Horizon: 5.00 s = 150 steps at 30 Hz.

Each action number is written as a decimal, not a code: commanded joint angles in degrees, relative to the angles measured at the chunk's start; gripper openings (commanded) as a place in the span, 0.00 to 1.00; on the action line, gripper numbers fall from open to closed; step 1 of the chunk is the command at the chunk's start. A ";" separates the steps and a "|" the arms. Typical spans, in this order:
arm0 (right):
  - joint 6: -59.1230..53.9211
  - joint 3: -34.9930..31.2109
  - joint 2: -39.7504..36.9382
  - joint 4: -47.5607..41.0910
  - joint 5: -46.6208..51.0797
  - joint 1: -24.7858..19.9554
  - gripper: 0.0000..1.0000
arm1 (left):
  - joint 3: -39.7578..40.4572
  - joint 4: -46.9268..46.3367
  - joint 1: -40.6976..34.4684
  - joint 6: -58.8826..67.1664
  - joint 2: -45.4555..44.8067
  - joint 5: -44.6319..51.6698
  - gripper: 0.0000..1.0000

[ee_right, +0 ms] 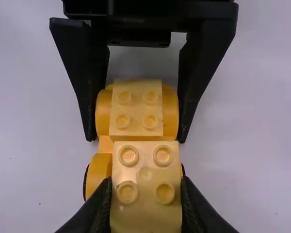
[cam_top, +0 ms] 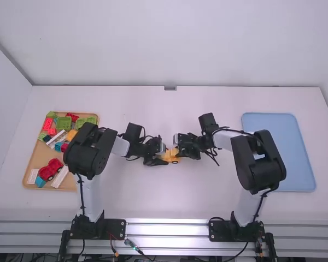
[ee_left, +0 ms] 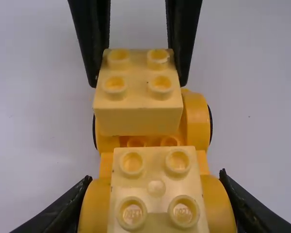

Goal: Assemble lego blocks to make yellow taxi

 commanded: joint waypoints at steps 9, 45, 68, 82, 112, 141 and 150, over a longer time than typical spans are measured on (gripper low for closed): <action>2.36 -1.03 -1.05 -0.31 0.48 1.40 0.00 | -0.11 0.09 -0.42 1.11 0.72 -0.46 0.43; 4.09 -0.96 -2.12 1.46 -4.76 -0.20 0.91 | -0.11 0.66 -0.42 1.11 0.72 -0.48 0.43; 4.31 -1.09 -0.11 0.79 -9.86 -0.92 0.00 | -0.11 0.70 -0.42 1.11 0.72 -0.50 0.43; 4.31 -4.52 2.21 2.91 -8.15 -0.04 0.00 | 0.00 0.72 -0.42 1.11 0.72 -0.50 0.42; 19.32 -7.08 2.25 14.29 3.45 0.57 0.00 | -0.11 1.53 -0.42 -1.22 0.72 -0.92 0.37; 20.79 0.17 0.50 13.84 -3.65 -1.49 0.00 | -0.11 1.55 -0.42 -1.22 0.72 -0.92 0.38; 20.79 8.09 -4.63 -1.36 0.28 -3.93 0.99 | -0.11 2.25 -0.42 -1.31 0.72 -0.92 0.46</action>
